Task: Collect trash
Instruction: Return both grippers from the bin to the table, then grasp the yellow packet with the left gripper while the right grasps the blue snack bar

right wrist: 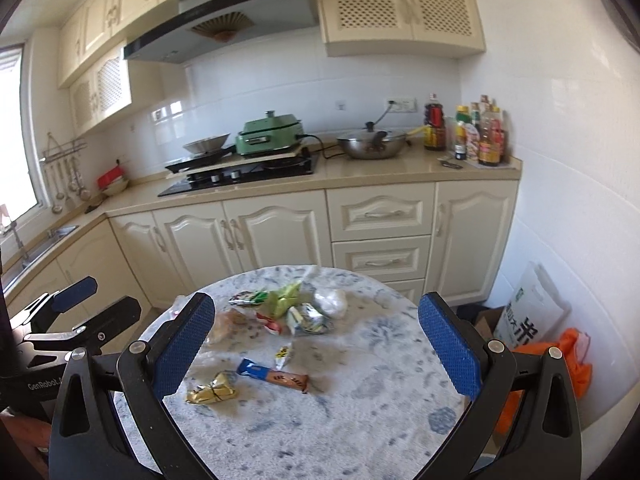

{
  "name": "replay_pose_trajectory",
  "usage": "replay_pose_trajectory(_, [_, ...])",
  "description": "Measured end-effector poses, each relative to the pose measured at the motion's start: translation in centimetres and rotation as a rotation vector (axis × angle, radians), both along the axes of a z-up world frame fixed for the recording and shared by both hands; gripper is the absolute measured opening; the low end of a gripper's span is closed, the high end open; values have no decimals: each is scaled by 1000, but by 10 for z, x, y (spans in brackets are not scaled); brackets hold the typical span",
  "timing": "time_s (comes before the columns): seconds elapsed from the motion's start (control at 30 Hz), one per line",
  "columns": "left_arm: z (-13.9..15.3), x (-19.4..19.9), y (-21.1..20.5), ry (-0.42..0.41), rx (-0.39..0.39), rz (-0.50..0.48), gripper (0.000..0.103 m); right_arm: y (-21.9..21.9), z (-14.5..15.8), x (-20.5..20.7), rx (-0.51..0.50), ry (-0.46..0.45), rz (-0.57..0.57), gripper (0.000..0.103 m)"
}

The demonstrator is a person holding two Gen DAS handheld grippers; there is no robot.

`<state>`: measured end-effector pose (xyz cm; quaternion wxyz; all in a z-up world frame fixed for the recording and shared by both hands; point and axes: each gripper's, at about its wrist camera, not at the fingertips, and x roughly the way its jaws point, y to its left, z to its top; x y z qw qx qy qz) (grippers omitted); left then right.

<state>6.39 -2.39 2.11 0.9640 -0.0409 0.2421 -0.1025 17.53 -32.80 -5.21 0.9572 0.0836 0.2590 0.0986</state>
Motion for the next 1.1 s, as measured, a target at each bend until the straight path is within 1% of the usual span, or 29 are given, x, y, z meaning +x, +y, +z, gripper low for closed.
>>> replay_pose_trajectory(0.13, [-19,4,17,44,8,39,102,18,-5,8,-17,13,46,103])
replay_pose_trajectory(0.3, [-46,18,26,135,25,51,102,31,-27,27,-30,82,88,103])
replay_pose_trajectory(0.43, [-72,35,27,212,29,26,102,37,-52,39,-42,147,114,103])
replay_pose_trajectory(0.6, [-110,70,13,312,48,-18,102,39,-90,55,-53,254,125,103])
replay_pose_trajectory(0.7, [-136,89,2,372,74,-56,98,39,-111,63,-58,316,130,103])
replay_pose_trajectory(0.8, [-155,108,-9,423,94,-94,90,38,-131,70,-53,368,134,103])
replay_pose_trajectory(0.83, [-163,115,-13,443,100,-106,86,37,-134,71,-51,378,134,103])
replay_pose_trajectory(0.87, [-168,121,-17,459,109,-114,79,37,-141,74,-49,396,136,103])
replay_pose_trajectory(0.9, [-173,127,-21,471,119,-124,76,37,-145,76,-50,405,135,103])
replay_pose_trajectory(0.93, [-176,131,-25,480,125,-133,69,37,-149,78,-53,415,135,103])
replay_pose_trajectory(0.97, [-181,136,-28,488,133,-140,67,38,-152,80,-55,423,136,103])
replay_pose_trajectory(1.0, [-182,137,-33,467,156,-138,67,39,-157,82,-57,432,140,103])
replay_pose_trajectory(1.03, [-183,139,-37,467,171,-141,66,40,-160,84,-58,439,144,103])
replay_pose_trajectory(1.1, [-181,144,-42,456,172,-152,54,45,-169,90,-61,460,164,103])
